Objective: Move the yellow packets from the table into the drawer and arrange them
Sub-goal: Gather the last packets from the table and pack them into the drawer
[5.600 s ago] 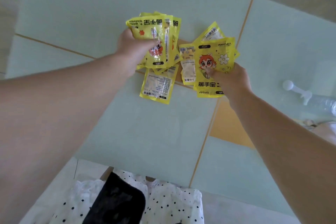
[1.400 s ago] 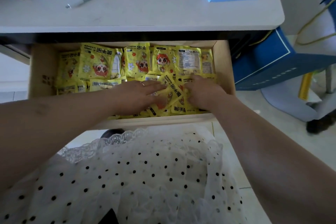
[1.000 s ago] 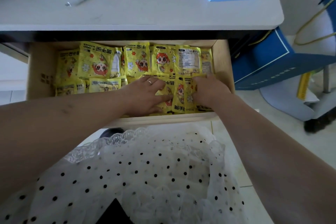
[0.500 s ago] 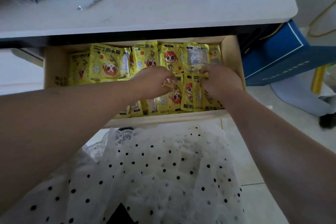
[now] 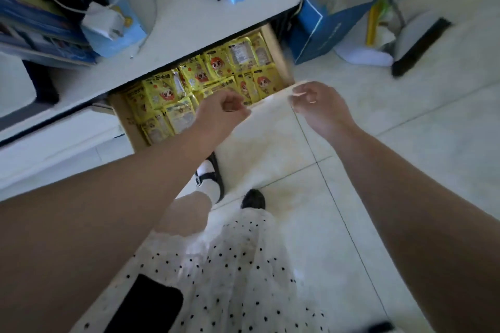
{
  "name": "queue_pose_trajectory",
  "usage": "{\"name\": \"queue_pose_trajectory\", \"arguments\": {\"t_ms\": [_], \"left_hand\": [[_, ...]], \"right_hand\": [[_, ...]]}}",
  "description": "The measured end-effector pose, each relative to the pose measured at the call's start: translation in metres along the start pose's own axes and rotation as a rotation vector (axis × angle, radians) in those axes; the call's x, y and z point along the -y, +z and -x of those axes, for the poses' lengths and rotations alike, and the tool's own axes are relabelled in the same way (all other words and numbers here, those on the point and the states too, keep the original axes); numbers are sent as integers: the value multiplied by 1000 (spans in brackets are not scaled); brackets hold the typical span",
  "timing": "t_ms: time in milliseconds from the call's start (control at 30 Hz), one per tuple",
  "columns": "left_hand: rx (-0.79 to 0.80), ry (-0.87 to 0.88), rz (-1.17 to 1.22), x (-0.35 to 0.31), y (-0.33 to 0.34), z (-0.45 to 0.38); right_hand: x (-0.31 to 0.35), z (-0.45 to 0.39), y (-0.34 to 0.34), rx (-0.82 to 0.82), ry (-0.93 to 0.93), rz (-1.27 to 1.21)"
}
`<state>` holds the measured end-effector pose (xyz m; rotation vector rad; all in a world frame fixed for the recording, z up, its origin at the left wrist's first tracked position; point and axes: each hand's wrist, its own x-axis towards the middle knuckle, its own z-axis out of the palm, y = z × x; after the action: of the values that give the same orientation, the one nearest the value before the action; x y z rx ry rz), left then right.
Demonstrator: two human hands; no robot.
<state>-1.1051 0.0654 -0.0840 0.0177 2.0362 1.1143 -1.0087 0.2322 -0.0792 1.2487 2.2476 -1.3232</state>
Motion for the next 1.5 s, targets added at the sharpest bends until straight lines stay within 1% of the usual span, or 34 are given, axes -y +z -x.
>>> {"name": "queue_pose_trajectory", "arguments": {"t_ms": [67, 133, 200, 333, 533, 700, 933, 1000, 1200, 1400, 1500], "left_hand": [[112, 26, -65, -25, 3, 49], [214, 42, -94, -44, 7, 92], [289, 49, -106, -60, 10, 130], [421, 54, -171, -75, 21, 187], [630, 98, -338, -77, 57, 263], [864, 186, -551, -64, 107, 340], [1174, 285, -824, -12, 198, 468], [1219, 318, -911, 13, 224, 503], [1391, 331, -1088, 99, 305, 612], [1606, 367, -1239, 178, 362, 712], [1667, 343, -1350, 212, 392, 753]], "right_hand": [[-7, 50, -25, -20, 41, -85], [-15, 99, -43, -40, 61, -94], [-25, 147, -56, -71, 95, -108], [-48, 234, -69, -163, 202, -272], [-91, 366, -66, -436, 371, -539], [-133, 483, -39, -675, 547, -783], [-211, 635, 5, -929, 771, -1023], [-234, 677, 23, -995, 829, -1096], [-301, 796, 84, -1205, 1034, -1301], [-346, 876, 123, -1338, 1256, -1464], [-368, 903, 133, -1394, 1355, -1548]]}}
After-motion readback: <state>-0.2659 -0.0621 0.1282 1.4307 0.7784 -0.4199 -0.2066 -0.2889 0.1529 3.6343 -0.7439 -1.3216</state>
